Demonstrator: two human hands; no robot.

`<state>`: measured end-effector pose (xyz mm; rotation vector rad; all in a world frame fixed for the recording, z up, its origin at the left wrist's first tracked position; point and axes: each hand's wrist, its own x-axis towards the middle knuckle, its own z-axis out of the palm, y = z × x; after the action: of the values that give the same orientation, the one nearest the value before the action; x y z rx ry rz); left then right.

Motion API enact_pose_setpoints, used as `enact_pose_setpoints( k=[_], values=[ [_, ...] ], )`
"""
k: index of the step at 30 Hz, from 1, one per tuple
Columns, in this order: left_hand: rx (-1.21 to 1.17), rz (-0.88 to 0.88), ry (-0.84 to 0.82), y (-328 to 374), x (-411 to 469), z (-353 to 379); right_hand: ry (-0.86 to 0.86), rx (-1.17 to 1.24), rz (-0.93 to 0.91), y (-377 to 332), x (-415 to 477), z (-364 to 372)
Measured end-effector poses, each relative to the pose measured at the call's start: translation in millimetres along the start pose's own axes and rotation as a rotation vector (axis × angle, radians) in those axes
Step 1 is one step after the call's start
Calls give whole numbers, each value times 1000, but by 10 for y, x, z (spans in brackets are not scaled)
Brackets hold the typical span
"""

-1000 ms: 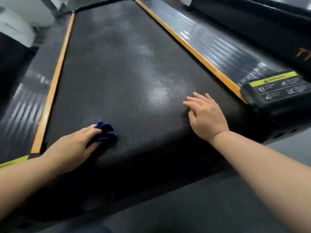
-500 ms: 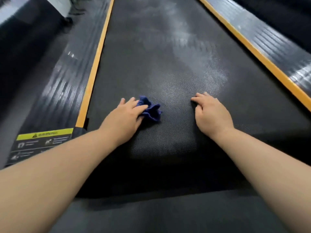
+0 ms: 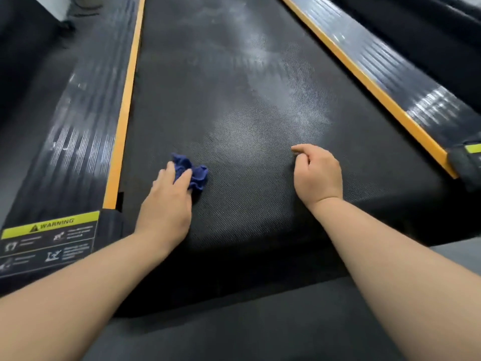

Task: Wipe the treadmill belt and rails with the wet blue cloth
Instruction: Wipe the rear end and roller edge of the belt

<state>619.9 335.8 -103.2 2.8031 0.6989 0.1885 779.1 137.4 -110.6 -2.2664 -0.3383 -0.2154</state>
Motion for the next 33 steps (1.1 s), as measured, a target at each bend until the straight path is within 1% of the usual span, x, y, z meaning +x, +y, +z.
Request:
enact_pose_setpoints(
  k=[3,5,8,10,11,12,13,14,15,16,17,18,20,22,23,24,25,26,27,28,29,30,31,32,33],
  values=[
    [-73,160,58,601,-38,228,125,156,26,145,-136,-224],
    [-130,273,35,1177,-14,445,221,173,29,419,-314,-473],
    [-304,382,-91,2092,103,670,401,222,70,952,-608,-871],
    [-452,462,-208,2630,132,710,431,313,193,1291,-713,-1051],
    [-527,463,-280,2854,112,701,437,388,281,1435,-726,-1115],
    [-612,430,-357,3038,80,697,441,515,392,1533,-717,-1171],
    [-708,380,-424,3184,34,689,418,720,533,1584,-701,-1226],
    [-806,328,-472,3293,6,698,351,978,668,1612,-683,-1265],
    [-901,280,-497,3376,-23,702,270,1192,763,1617,-664,-1293],
    [-987,227,-504,3427,-37,715,183,1317,808,1608,-641,-1313],
    [-1064,162,-501,3451,-41,718,118,1367,832,1584,-630,-1332],
    [-1134,90,-496,3461,-42,714,93,1387,852,1563,-634,-1351],
    [-1228,-36,-499,3450,-96,695,84,1462,881,1527,-665,-1387],
    [-1241,-93,-479,3377,-187,707,76,1537,860,1509,-673,-1385],
    [-1203,-78,-446,3328,-220,709,96,1543,835,1508,-678,-1359],
    [-1134,-45,-393,3262,-211,719,134,1527,816,1512,-684,-1314],
    [-1026,8,-323,3193,-203,715,200,1451,792,1515,-707,-1272],
    [-859,91,-237,3116,-193,701,279,1280,755,1528,-736,-1253],
    [-655,191,-168,3039,-172,677,367,1065,667,1541,-747,-1265],
    [-459,284,-139,2976,-145,648,467,843,539,1538,-738,-1310],
    [-301,364,-140,2919,-121,631,573,653,387,1539,-710,-1377],
    [-193,436,-152,2868,-96,619,651,490,239,1571,-644,-1436],
    [-131,480,-162,2801,-58,613,682,345,118,1629,-538,-1464],
    [-90,492,-165,2719,-22,604,675,216,42,1652,-427,-1484],
    [-57,478,-162,2622,5,592,638,98,12,1662,-333,-1477]
  ],
)
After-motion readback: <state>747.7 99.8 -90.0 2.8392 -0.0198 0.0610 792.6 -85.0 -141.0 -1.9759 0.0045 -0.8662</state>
